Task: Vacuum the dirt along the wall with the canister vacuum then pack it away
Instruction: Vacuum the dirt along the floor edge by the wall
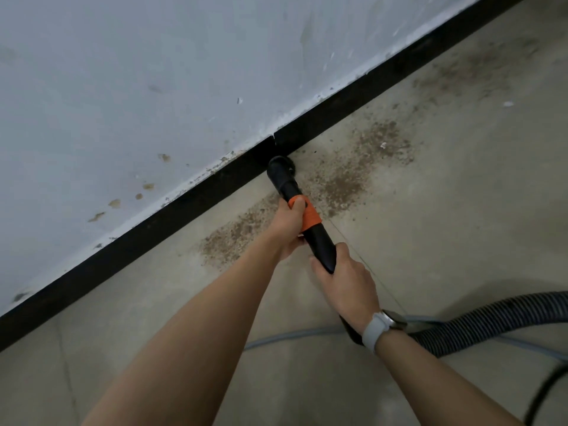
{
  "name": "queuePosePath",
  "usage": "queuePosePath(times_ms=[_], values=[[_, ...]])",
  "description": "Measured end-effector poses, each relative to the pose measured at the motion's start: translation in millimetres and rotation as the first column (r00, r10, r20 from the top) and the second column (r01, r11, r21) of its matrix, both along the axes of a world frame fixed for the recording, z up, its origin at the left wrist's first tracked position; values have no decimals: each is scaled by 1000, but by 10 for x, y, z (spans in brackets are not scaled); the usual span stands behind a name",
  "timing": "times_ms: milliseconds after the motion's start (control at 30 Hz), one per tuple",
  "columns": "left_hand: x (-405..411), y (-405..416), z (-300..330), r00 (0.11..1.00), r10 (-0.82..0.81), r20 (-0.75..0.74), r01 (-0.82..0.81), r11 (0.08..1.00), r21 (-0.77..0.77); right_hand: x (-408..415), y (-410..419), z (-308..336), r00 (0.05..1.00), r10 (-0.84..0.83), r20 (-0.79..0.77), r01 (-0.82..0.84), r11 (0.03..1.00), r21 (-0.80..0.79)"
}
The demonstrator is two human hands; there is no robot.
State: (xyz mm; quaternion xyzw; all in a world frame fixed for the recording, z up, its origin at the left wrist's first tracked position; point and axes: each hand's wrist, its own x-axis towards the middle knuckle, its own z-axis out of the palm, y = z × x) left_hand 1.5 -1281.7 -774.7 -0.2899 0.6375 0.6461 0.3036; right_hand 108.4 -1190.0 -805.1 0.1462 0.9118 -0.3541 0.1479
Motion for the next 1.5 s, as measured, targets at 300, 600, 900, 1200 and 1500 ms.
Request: queuePosePath(times_ms=[300,600,900,1200,1500], values=[[455,-493,-64,991,115,-74,-113,993,35,288,-358,81,994,107,-10,-107,992,-62],[1340,-1380,-4,884,426,-193,-423,904,60,728,-1010,246,901,432,24,-431,901,-46],[1644,-1615,-150,870,462,-170,-473,881,-27,1035,-1295,218,897,430,100,-423,902,-89],[1331,-1403,-157,905,394,-163,-390,919,58,854,-1140,310,938,339,75,-338,941,-33],[1197,-984,-237,953,262,-154,-265,964,3,889,-832,272,976,212,52,-211,977,-26]])
